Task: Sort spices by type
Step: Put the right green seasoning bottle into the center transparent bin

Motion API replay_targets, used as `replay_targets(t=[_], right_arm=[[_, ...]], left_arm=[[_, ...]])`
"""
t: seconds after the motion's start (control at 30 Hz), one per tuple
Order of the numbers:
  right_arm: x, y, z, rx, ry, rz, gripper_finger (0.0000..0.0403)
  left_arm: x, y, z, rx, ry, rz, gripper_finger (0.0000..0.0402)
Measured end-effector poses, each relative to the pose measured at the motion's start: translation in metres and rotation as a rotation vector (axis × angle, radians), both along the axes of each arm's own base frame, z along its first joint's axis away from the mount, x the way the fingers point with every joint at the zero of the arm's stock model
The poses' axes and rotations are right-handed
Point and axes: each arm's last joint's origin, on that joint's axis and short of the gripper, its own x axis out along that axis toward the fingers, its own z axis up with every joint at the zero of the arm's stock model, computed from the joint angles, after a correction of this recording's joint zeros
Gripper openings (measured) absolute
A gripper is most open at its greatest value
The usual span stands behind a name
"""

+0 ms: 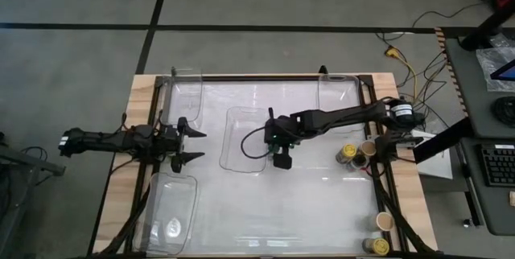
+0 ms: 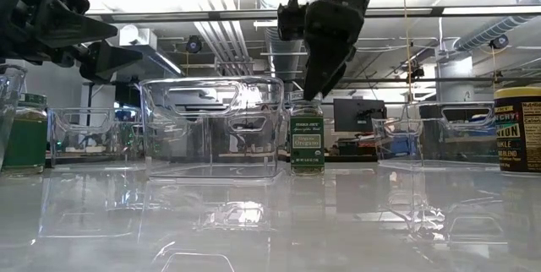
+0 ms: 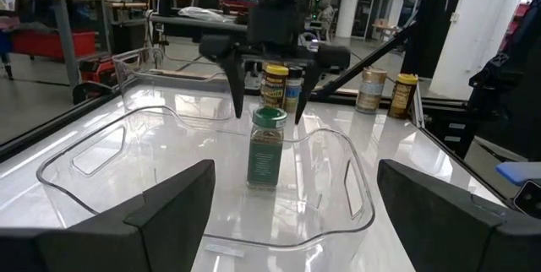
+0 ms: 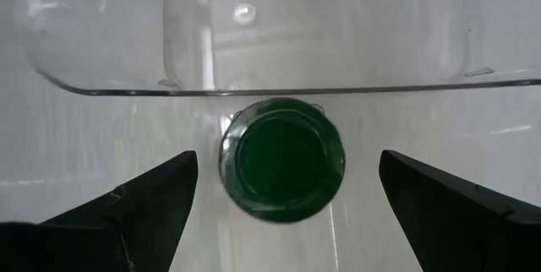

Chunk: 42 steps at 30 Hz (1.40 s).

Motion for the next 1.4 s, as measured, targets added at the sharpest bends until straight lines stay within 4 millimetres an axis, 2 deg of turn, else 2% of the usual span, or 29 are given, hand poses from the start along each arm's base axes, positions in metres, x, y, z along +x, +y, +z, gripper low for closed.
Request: replay_targets(t=[0.23,0.5,0.67,1.1,1.27,1.4], right_arm=[[0.004,0.0,-0.01,0.002,0.016,-0.004,0.0361],[0.006,0.0,-0.011,0.01,0.009,-0.021,0.0357],[0.006,0.0,-0.011,0.008,0.007,-0.017,0.0324],[0.008,0.0,-0.011,0.01,-0.008,-0.02,0.0204],[0.006,0.0,-0.009,0.014,-0.001,-0.028,0.02],[0.004,0.0,0.004,0.015,0.043,-0.038,0.0206]], left_arm=[[0.0,0.0,0.0,0.0,0.0,0.0,0.0316],[0.0,0.0,0.0,0.0,0.0,0.0,0.0316],[0.0,0.0,0.0,0.0,0.001,0.0,0.0316],[0.0,0.0,0.0,0.0,0.001,0.0,0.0316],[0.0,0.0,0.0,0.0,0.001,0.001,0.0316],[0.0,0.0,0.0,0.0,0.001,0.001,0.0316]])
